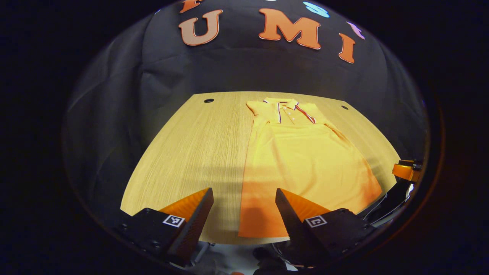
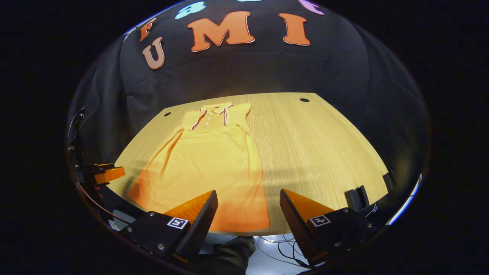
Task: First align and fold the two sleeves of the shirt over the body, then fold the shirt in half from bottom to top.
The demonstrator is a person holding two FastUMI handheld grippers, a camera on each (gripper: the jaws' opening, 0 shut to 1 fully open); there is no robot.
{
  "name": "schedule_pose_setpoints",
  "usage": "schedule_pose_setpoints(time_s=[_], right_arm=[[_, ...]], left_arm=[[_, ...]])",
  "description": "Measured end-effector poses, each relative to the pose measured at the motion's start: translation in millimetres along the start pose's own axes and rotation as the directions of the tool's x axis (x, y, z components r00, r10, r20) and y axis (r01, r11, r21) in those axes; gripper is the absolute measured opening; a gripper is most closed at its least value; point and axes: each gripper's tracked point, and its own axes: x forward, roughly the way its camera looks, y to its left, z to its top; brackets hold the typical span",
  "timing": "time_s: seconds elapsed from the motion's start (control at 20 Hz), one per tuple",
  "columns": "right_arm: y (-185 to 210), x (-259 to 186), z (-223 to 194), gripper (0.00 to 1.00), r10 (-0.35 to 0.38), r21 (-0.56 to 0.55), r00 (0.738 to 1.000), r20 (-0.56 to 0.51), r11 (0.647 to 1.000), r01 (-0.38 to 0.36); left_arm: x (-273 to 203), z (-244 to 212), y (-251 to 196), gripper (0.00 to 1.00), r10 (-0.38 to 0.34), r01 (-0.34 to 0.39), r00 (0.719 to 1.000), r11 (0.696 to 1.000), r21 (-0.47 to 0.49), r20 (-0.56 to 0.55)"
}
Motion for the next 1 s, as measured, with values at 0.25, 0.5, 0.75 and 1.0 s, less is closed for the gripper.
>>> schedule_pose_setpoints(time_s=[0.25, 0.5, 0.75, 1.0], right_arm=[[-6, 11, -49, 0.99, -0.017, -0.011, 0.994, -0.108, 1.0, 0.016], [-13, 26, -79, 0.99, -0.037, -0.008, 0.98, -0.195, 0.999, 0.036], [-11, 34, -82, 0.96, -0.051, -0.052, 0.975, -0.218, 0.998, 0.041], [-2, 42, -79, 0.61, -0.04, -0.051, 0.958, -0.285, 0.998, 0.026]], left_arm=[[12, -46, -6, 0.99, 0.007, -0.005, 0.995, 1.0, 0.027, -0.097], [29, -68, -4, 0.99, 0.035, -0.029, 0.988, 0.999, 0.043, -0.15], [28, -75, -2, 0.98, 0.033, -0.026, 0.987, 0.999, 0.041, -0.156], [32, -75, -21, 0.87, -0.029, 0.042, 0.976, 0.998, 0.056, -0.214]])
